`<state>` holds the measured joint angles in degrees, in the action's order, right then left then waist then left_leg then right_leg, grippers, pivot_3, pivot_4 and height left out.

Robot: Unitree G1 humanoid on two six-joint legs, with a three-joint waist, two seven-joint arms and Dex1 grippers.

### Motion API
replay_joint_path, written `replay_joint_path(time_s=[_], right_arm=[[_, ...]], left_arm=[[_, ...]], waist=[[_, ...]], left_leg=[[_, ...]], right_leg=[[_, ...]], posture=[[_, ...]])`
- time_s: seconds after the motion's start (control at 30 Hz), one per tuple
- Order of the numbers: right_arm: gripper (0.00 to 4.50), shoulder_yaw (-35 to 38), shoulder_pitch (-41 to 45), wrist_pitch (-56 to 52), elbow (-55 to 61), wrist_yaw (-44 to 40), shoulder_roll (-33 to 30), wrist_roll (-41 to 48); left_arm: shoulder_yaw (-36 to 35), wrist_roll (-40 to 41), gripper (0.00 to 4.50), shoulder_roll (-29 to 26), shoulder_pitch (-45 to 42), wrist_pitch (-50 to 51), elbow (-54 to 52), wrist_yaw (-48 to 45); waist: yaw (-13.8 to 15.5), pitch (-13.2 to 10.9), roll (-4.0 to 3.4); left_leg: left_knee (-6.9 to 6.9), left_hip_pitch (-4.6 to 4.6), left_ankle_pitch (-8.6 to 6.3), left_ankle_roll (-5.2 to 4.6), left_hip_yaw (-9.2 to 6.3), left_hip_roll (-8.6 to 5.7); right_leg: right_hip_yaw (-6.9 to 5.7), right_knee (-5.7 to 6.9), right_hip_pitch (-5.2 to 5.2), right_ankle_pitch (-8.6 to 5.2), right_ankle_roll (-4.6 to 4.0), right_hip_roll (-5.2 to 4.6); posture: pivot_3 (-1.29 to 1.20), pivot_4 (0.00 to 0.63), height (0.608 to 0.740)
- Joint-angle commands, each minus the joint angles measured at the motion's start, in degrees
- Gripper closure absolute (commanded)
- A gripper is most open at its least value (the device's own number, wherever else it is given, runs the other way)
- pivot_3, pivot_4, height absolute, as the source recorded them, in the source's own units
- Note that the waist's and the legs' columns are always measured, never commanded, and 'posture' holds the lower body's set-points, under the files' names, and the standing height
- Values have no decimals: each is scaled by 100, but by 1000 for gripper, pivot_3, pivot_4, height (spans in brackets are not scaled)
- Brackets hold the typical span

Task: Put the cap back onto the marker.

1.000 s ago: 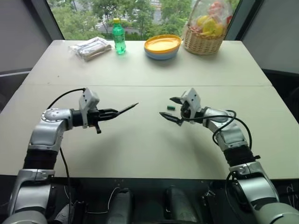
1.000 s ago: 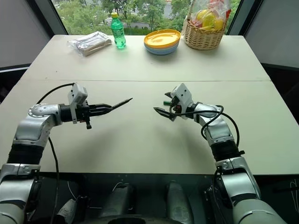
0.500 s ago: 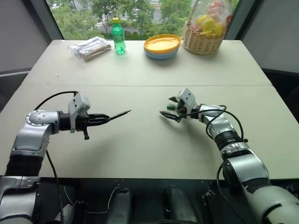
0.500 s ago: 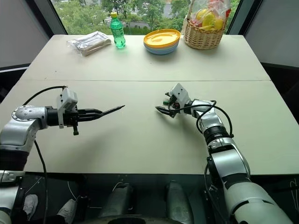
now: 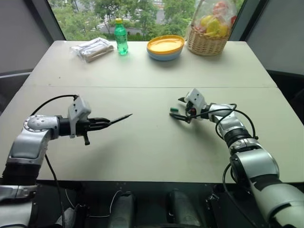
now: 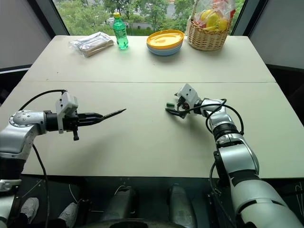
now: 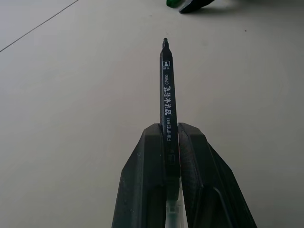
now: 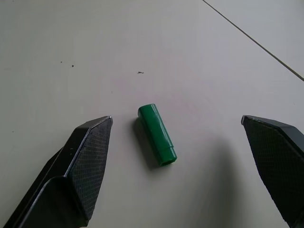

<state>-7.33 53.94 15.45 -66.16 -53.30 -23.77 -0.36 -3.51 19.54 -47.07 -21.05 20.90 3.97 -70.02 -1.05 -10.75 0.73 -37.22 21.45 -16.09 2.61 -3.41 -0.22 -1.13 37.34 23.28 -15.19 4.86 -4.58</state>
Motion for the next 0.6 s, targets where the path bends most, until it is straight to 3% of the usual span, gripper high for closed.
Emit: replay_joint_path(time_s=[0.03, 0.27, 0.43, 0.6], right_arm=[[0, 0, -16, -70, -175, -152, -143, -175], [0, 107, 6, -300, -342, -228, -207, -225], [1162, 38, -86, -296, -409, -242, -214, -339], [2886, 50, -110, -308, -416, -262, -187, -346]], left_arm=[[-79, 128, 4409, -207, -85, -46, -250, -193], [-28, 95, 4409, -215, -292, -66, -170, -194], [-13, 71, 4450, -210, -342, -86, -108, -191], [-20, 76, 4450, -224, -336, -90, -90, -195]], waist=[[2, 0, 0], [13, 1, 0], [13, 1, 0], [21, 1, 0]], left_leg=[[0, 0, 0, 0, 0, 0], [-1, -2, 0, 0, 0, -1], [-1, -4, 0, 0, 0, -1], [-12, -10, 0, 0, -1, -1]], right_leg=[[0, 0, 0, 0, 0, 0], [0, 0, -4, 0, 0, 0], [0, -1, -7, 0, 0, 0], [0, 0, -18, 5, 3, 0]], posture=[[0, 150, 740], [0, 150, 740], [0, 150, 740], [0, 150, 740]])
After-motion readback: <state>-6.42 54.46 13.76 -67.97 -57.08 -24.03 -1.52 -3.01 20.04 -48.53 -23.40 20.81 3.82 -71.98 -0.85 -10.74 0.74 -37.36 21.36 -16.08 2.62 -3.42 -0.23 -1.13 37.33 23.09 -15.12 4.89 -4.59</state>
